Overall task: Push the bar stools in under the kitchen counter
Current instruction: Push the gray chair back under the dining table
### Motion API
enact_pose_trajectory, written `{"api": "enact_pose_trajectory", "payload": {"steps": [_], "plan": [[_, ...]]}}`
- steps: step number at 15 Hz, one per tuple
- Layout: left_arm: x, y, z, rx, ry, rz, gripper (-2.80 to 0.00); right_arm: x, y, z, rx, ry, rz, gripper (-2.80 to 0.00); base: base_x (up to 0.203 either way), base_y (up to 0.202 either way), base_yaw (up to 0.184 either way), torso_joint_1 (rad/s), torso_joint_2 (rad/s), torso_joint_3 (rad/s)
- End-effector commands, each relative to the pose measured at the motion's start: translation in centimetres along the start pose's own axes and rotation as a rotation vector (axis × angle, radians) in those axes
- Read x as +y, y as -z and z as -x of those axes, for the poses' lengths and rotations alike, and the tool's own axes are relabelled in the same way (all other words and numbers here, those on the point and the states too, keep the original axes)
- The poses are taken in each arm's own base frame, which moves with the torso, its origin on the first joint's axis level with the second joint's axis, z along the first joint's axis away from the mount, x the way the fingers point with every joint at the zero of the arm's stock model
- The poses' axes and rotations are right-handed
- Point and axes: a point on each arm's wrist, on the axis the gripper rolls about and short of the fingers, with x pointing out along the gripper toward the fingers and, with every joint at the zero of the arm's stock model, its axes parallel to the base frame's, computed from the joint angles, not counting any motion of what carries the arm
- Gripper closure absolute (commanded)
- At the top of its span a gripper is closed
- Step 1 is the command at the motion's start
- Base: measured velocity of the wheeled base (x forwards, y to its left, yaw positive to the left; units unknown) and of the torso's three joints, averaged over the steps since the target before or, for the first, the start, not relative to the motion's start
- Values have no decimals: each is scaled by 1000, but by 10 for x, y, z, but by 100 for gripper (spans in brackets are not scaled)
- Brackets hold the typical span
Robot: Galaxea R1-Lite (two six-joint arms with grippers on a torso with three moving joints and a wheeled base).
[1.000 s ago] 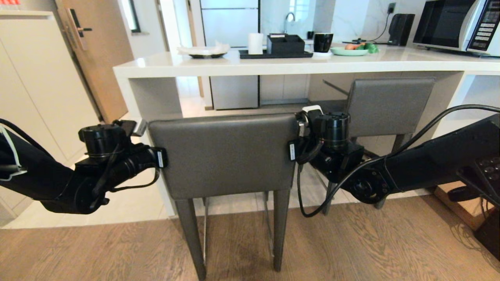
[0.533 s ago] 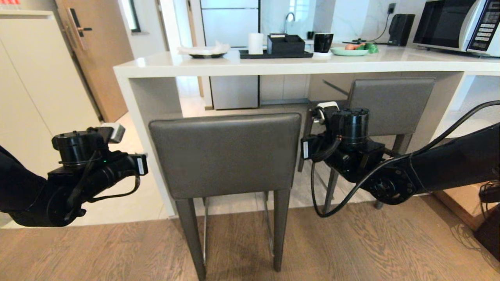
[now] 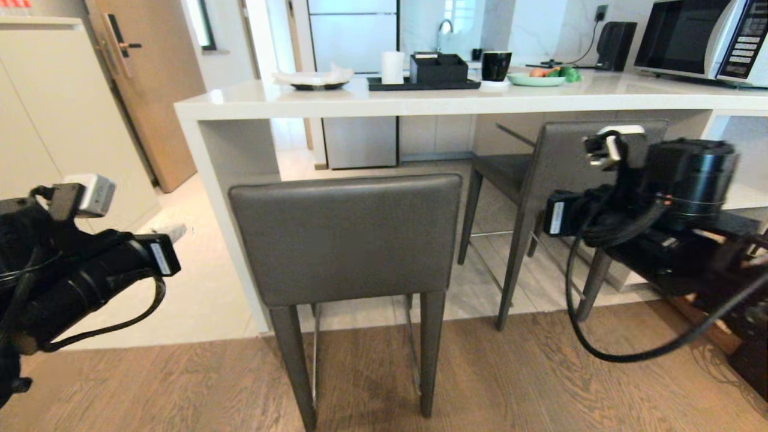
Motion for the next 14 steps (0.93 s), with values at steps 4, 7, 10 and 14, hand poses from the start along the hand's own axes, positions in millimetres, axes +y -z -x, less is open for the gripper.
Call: {"api": "enact_pose_trajectory", "payload": {"steps": [4, 7, 10, 14], "plan": [[-38, -45, 145, -232, 158, -23, 0, -81, -50, 160, -293, 165, -82, 0, 0, 0, 0, 0, 0, 0], [-38, -35, 212, -239, 143, -24, 0, -106, -38, 237, -359, 287, -59, 0, 0, 0, 0, 0, 0, 0], [-38, -16, 257, -296, 79, -39, 0, -112, -11, 293, -367, 395, -28, 0, 0, 0, 0, 0, 0, 0], [-38, 44, 275, -230, 55, -108, 0, -105, 46, 334, -365, 404, 26, 0, 0, 0, 0, 0, 0, 0]]}}
